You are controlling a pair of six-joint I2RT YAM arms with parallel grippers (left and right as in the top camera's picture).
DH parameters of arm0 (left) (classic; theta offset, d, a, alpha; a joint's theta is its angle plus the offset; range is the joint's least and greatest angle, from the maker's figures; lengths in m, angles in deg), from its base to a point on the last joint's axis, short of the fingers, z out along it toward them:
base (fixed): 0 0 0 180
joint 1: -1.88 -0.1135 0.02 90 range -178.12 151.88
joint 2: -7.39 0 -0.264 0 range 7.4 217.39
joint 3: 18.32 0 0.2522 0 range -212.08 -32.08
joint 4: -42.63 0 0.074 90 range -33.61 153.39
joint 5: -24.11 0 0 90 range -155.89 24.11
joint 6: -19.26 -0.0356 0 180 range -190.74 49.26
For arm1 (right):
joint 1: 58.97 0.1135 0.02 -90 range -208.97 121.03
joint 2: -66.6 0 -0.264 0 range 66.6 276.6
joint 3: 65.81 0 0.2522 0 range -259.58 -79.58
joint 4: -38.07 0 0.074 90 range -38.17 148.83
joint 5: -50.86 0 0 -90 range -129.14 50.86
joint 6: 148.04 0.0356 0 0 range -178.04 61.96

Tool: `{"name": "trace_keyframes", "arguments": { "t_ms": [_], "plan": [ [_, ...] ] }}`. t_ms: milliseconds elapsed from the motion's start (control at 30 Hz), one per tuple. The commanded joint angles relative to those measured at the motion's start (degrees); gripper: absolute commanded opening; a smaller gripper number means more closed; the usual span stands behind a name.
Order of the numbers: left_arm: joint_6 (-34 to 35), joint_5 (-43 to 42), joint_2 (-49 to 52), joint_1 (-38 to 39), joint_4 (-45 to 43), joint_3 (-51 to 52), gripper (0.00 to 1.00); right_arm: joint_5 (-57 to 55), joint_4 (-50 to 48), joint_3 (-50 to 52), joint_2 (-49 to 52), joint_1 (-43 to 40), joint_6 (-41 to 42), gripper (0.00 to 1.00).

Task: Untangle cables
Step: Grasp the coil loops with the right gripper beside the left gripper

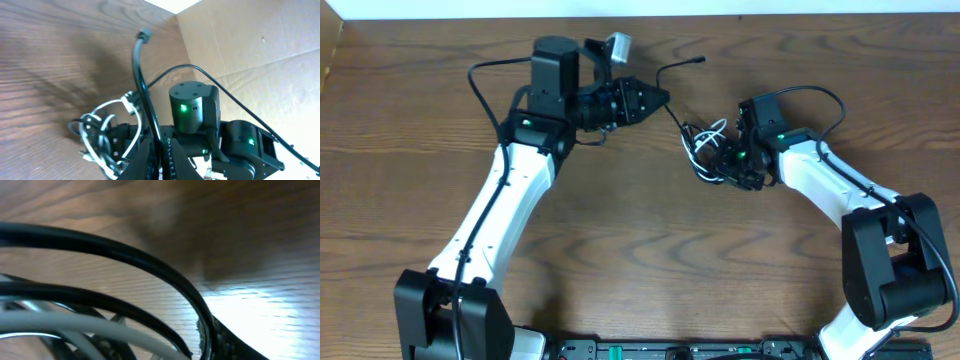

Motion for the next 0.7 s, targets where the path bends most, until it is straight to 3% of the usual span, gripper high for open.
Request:
{"name": "trace_keyframes", "arguments": {
  "t_ms": [0,200,267,333,433,667],
  "plan": [
    [-3.30,-1.40,-1.07,-0.66,1.49,-0.61,0.07,-3.13,1.99,0.26,0.98,-1.25,-7.56,0.36],
    [-11.13,8.17,-1.07,0.15,15.28,-0.61,0.08,4.22,2.84,0.26,0.96,-1.36,-15.76,0.27],
    [-13.46,11.54,-1.07,0.59,19.61,-0.61,0.25,5.97,3.06,0.26,0.94,-1.36,-17.29,0.21],
    [-15.58,12.90,-1.07,1.18,22.62,-0.59,0.49,5.81,3.58,0.26,0.94,-1.36,-17.77,0.13],
    [-16.79,12.94,-1.07,1.75,24.61,-0.59,0.67,5.79,3.61,0.26,0.92,-1.36,-18.27,0.01],
    [-16.76,12.90,-1.07,2.10,25.55,-0.61,0.71,5.64,3.34,-0.55,-1.81,-1.38,-22.23,0.01]
  ]
}}
